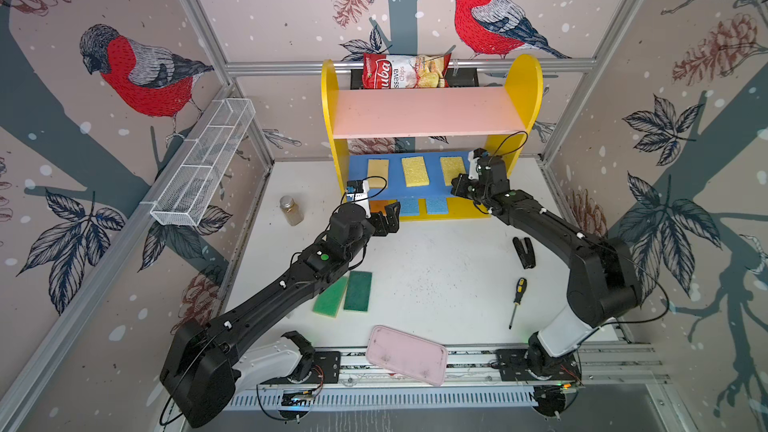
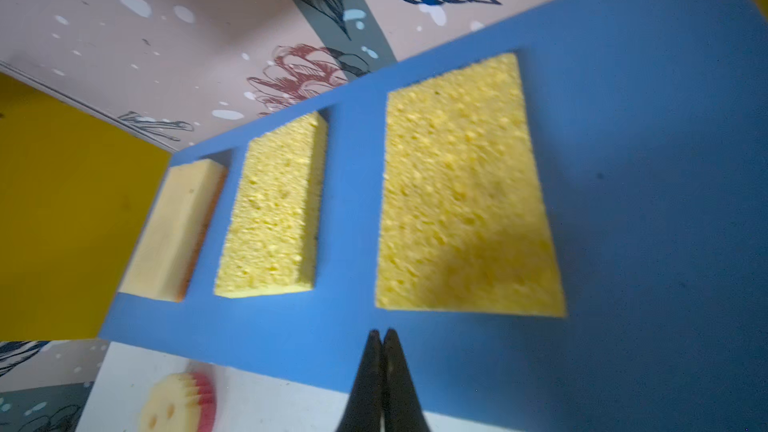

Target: Place and organize the cleaning sponges onto the shelf

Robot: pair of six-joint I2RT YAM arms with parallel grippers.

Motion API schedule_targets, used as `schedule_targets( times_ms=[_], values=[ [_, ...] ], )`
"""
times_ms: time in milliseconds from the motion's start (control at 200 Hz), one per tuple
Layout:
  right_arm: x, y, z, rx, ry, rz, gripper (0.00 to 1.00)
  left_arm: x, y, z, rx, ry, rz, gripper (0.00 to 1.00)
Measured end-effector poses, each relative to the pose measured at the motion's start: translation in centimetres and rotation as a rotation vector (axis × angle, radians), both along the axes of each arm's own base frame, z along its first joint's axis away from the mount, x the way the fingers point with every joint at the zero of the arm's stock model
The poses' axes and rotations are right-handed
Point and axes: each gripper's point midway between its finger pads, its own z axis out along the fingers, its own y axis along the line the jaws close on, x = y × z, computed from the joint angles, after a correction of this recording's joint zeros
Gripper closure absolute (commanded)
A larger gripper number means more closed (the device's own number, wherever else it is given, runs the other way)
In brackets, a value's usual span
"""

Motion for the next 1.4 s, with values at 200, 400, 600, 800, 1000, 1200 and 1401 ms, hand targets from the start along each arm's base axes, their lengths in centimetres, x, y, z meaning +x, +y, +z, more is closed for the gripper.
schedule_targets(
  times_ms=[200, 400, 600, 800, 1000, 1200, 1401],
  values=[
    [0.9, 1.2, 0.0, -0.011, 0.009, 0.014, 0.92, -0.2, 0.2, -0.2, 0.001, 0.004, 0.002, 0.02],
    [1.0, 1.6, -1.2, -0.022, 0.039, 0.021, 0.87, -0.3, 0.4, 0.0, -0.002, -0.001, 0.01, 0.02],
    [1.8, 4.4, -1.2, -0.023, 0.036, 0.066, 0.79, -0.2, 0.3, -0.4, 0.003, 0.006, 0.009, 0.02],
    [2.9, 5.5, -3.1, -0.042, 0.078, 0.08, 0.75, -0.1, 0.4, -0.5, 0.005, 0.008, 0.012, 0.02],
    [3.2, 5.8, -3.7, -0.041, 0.093, 0.08, 0.72, -0.1, 0.8, -0.3, 0.013, 0.001, 0.026, 0.02],
    [3.1, 6.4, -3.7, -0.039, 0.092, 0.091, 0.72, 0.0, 0.8, -0.4, 0.016, 0.003, 0.027, 0.02],
    [3.0, 6.6, -3.6, -0.041, 0.092, 0.092, 0.75, 0.1, 0.7, -0.4, 0.016, 0.004, 0.027, 0.02]
  ],
)
